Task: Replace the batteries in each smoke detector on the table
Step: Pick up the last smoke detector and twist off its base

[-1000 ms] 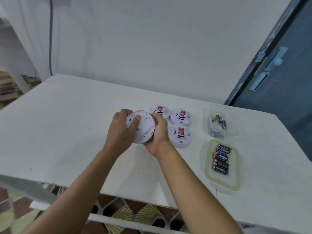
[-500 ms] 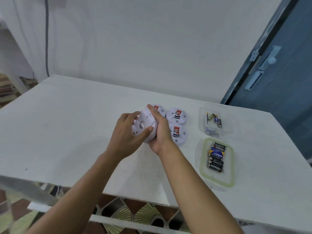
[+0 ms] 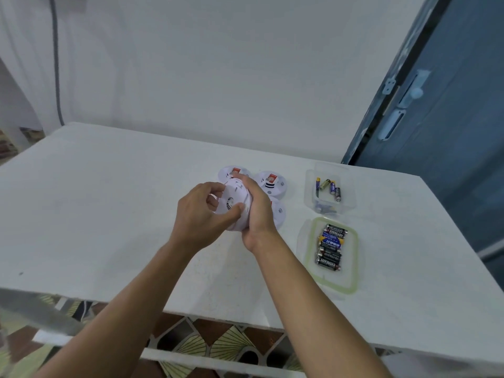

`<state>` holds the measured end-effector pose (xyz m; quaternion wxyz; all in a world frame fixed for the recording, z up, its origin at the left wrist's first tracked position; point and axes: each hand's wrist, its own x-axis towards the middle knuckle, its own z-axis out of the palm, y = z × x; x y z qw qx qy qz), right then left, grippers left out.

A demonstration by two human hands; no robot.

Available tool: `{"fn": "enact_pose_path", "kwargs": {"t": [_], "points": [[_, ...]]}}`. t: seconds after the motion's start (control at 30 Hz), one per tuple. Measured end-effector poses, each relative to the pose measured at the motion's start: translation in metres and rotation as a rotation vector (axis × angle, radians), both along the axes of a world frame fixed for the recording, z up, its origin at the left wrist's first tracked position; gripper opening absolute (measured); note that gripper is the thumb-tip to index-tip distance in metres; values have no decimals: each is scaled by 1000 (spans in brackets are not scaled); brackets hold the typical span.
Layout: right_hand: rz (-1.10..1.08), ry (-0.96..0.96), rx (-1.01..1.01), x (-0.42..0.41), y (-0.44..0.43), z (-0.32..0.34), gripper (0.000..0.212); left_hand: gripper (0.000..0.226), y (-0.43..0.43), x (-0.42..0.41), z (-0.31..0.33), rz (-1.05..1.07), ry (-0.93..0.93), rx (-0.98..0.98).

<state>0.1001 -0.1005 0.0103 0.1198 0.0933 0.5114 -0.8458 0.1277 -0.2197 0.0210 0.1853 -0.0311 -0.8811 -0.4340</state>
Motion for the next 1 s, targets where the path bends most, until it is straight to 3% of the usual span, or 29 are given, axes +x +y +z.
{"fn": "enact_pose_path", "kwargs": {"t": [0.13,0.33,0.57,0.7,0.83,1.0], "points": [[-31,40,7,4,14,1,25,52,19,2,1,37,-52,48],[-79,64,102,6,35,-1,49,45,44,5,5,29,-114,100],[-82,12,-40,9,77,5,25,40,52,8,3,-38,-197,181],[-159,-12,-138,13,105,8,17,45,46,14,-12,-70,-210,-81],[-194,-63,-196,16,132,1,17,68,44,21,-37,-117,-175,-392],[-148,-61,-283,28,149,-1,24,65,53,25,-54,-129,-243,-560]]}}
